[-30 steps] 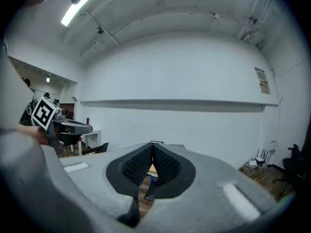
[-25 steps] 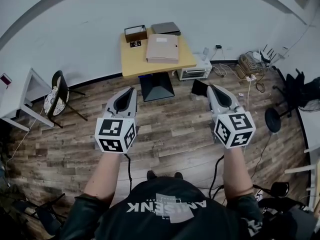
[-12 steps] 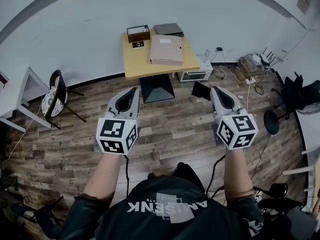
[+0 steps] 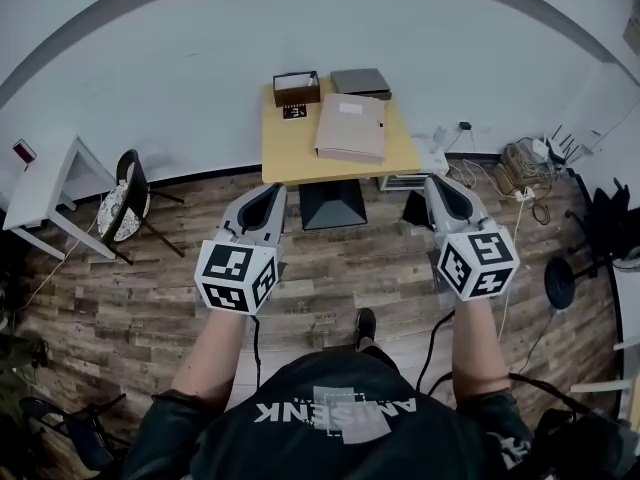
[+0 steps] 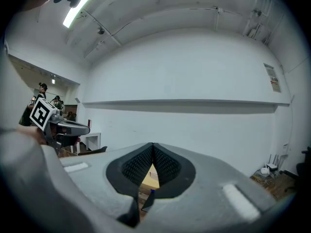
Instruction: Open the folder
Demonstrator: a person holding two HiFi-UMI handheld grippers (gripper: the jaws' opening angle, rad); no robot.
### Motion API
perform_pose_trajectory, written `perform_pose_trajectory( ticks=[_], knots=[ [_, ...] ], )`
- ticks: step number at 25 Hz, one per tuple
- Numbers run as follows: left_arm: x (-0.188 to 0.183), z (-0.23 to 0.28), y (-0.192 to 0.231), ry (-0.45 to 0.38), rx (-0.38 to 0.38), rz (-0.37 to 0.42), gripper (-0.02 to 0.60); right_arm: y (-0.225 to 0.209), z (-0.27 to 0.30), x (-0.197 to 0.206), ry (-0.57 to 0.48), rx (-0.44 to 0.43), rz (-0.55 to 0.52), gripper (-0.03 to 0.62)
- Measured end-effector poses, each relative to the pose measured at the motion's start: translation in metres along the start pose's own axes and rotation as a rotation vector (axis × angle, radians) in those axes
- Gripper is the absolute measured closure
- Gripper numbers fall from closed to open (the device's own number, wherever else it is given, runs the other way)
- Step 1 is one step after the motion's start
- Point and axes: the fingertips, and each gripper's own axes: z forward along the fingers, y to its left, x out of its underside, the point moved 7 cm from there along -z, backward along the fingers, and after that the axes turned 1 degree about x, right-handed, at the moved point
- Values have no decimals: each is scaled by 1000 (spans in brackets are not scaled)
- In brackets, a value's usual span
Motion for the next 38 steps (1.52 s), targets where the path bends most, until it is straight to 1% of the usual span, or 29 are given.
perform_pose_trajectory(
  ticks=[2, 7, 10, 13, 16, 22, 25, 32, 35, 38],
  knots=[
    [-4, 21, 1, -2, -26, 2, 581, -21, 18, -5, -11, -19, 1, 589],
    [-15, 73, 7, -10, -121, -6, 581, -76, 59, -10, -16, -59, 6, 589],
    [-17, 101, 11, 4, -151, -8, 581, -104, 85, -8, -9, -70, 17, 589],
    [-17, 129, 10, 23, -164, -1, 581, -125, 108, -2, -5, -98, 30, 589],
    [-18, 155, 4, 34, -172, 5, 581, -148, 122, 3, -2, -110, 35, 589],
    [-18, 196, -1, 61, -203, 4, 581, -193, 143, 8, 2, -129, 50, 589],
    [-14, 215, -6, 72, -212, -9, 581, -213, 154, 15, 5, -144, 58, 589],
    [-17, 246, -14, 51, -223, -1, 581, -240, 173, 20, -3, -171, 54, 589],
    [-15, 259, -9, 56, -212, -4, 581, -246, 184, 22, 5, -170, 65, 589],
    [-11, 274, 3, 57, -192, -3, 581, -249, 198, 27, 39, -149, 65, 589]
  ],
)
